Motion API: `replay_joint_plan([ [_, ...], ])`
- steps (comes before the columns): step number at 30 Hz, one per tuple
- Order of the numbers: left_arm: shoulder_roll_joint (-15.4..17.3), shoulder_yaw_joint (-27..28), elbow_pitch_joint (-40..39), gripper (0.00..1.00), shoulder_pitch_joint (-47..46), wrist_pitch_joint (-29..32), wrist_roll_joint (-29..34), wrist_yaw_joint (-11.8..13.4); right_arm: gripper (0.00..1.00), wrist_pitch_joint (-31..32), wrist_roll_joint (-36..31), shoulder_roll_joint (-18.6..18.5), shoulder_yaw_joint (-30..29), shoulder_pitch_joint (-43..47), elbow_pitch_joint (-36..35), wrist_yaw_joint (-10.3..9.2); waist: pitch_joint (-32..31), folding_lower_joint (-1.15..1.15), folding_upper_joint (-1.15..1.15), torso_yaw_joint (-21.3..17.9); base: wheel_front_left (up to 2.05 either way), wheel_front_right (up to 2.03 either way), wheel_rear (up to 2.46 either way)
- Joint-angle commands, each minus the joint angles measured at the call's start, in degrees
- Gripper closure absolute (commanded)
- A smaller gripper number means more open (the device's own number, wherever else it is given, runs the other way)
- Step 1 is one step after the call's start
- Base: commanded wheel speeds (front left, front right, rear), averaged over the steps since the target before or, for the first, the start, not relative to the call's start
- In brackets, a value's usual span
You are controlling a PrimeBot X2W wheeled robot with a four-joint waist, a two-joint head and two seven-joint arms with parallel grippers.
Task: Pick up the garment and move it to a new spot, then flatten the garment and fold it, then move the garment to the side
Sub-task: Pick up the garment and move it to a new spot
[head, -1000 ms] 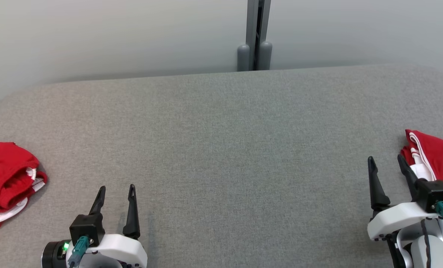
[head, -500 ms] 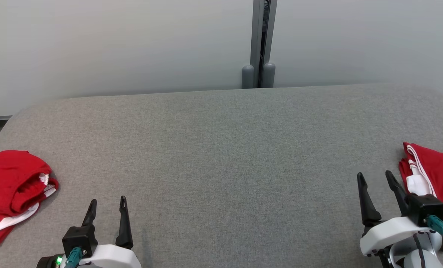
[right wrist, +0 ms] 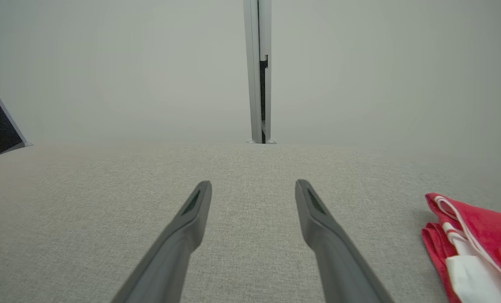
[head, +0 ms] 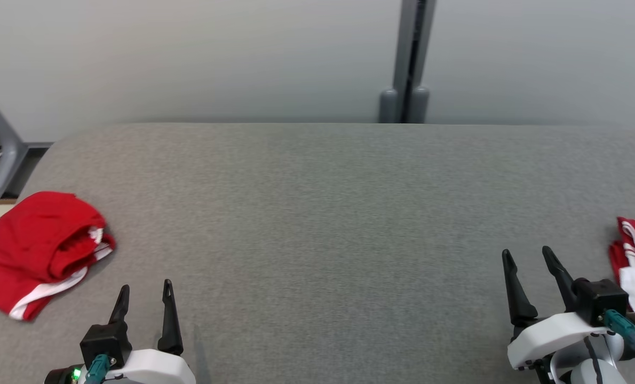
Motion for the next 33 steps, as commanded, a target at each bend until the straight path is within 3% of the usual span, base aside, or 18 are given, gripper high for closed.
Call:
replay_joint_plan([
  [1, 0.29, 0.44, 0.06, 0.00, -0.30, -0.11, 0.25, -0.04, 0.00, 0.02, 0.31, -0.26, 0.49, 0.49, -0.30, -0.02, 0.16, 0.00, 0.00, 3.24, 0.00, 0.00, 0.00],
  [13, 0.29, 3.27, -0.38, 0.00, 1.12, -0.11, 0.59, 0.31, 0.00, 0.02, 1.20, -0.30, 3.59, 0.52, -0.34, -0.02, 0.43, 0.00, 0.00, 14.47, 0.00, 0.00, 0.00],
  [20, 0.27, 5.07, -0.48, 0.00, 1.79, -0.11, 0.75, -0.39, 0.00, 0.02, 2.22, -0.30, 4.88, 0.32, 0.13, -0.02, -0.05, 0.00, 0.00, 19.14, 0.00, 0.00, 0.00],
  [28, 0.31, 6.80, 1.27, 0.00, 1.46, -0.11, -0.48, -1.54, 0.00, 0.02, 1.92, -0.32, 6.13, -0.19, 0.45, -0.02, 0.61, 0.00, 0.00, 18.81, 0.00, 0.00, 0.00],
  [33, 0.27, 8.15, 4.03, 0.00, -1.37, -0.11, -3.22, -4.45, 0.00, 0.02, 1.05, -0.30, 5.97, -0.76, 0.47, -0.02, 2.72, 0.00, 0.00, 17.20, 0.00, 0.00, 0.00],
])
